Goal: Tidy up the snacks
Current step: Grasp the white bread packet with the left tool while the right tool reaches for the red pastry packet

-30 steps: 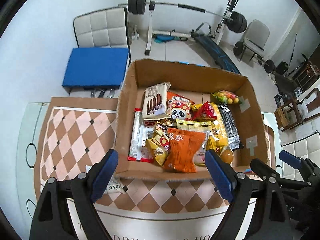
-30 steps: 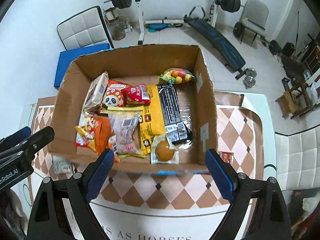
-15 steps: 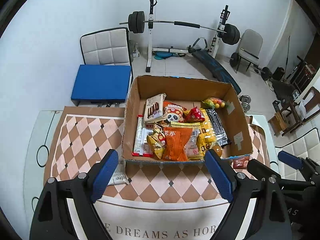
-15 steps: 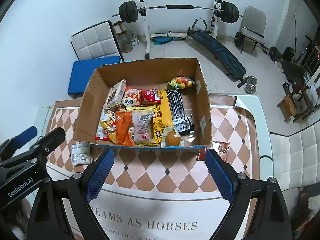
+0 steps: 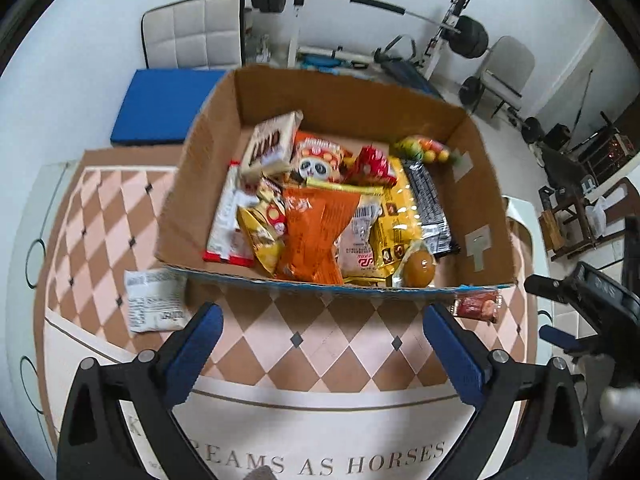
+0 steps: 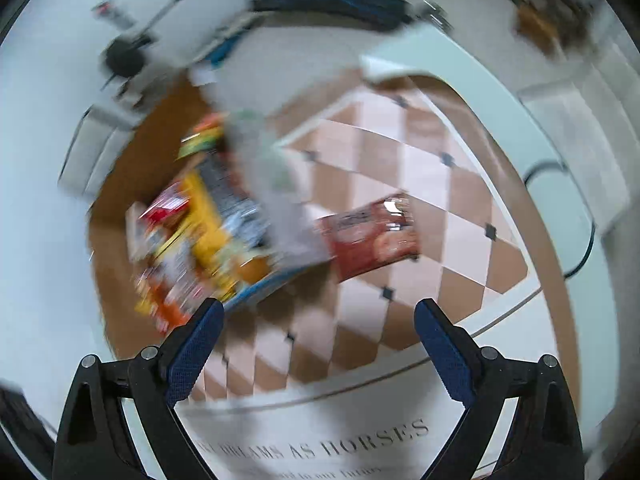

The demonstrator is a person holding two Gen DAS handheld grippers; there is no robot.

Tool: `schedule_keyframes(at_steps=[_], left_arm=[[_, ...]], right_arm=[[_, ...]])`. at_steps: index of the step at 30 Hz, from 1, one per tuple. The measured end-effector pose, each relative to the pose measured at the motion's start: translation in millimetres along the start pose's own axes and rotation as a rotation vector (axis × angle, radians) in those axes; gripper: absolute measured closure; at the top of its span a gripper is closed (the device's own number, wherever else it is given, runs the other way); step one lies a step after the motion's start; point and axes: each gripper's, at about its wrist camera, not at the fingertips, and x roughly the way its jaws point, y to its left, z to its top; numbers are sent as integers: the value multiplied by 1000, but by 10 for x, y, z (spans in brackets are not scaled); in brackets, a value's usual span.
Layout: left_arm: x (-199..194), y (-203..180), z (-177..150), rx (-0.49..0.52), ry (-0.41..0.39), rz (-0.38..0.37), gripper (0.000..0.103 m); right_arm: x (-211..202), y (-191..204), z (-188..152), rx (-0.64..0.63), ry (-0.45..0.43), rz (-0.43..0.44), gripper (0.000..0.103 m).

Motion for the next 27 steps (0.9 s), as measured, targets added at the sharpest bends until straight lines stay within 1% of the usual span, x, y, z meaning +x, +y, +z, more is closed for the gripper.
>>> schedule_keyframes(at_steps=[2,3,5,6,7,8,11,12,15,16,17,19,20,21,22,23,27], left_arm=[[118,-6,-5,-19,15,11,0],[169,1,-3,-28,19,17,0],[251,13,-4,-44,31,23,0],[281,22,-6,-51,36,23,0],[311,33,-8,-57,41,23,0],[339,44,-11,-61,44,24,0],[402,51,-16,-64,57,29,0],[415,48,-19,-62,61,32,0],[446,34,-43,-52,64,45,0],[454,32,-51,-49,65,47,0],[468,31,-64,-47,69,50,0],[484,29,-88,-44,76,50,0],[490,30,-106,-42,78,52,0],[492,31,-121,-41,80,53,0],[493,35,-142,-42,82,51,0],[497,38,-158,-43,86,49,0],[492,43,-238,-41,98,42,0]], right_arm=[[218,-184,159,87,25,-10,5],[296,-264,219,128,25,6,5],[480,-399,340,203,54,-34,5],[587,-472,396,252,73,-20,5],[637,-507,423,277,79,-12,5],[711,-546,465,304,87,-23,5],[861,-596,547,339,98,-39,5],[921,-592,571,340,107,-64,6],[1068,-532,611,309,131,-130,12],[1076,-484,620,285,121,-160,18],[1101,-439,631,254,121,-189,20],[1146,-319,627,163,120,-258,33],[1167,-267,609,112,120,-293,36],[1188,-224,570,61,124,-332,44],[1195,-207,525,26,124,-360,49],[1200,-218,458,4,126,-363,49],[1191,-377,178,-9,147,-363,50]])
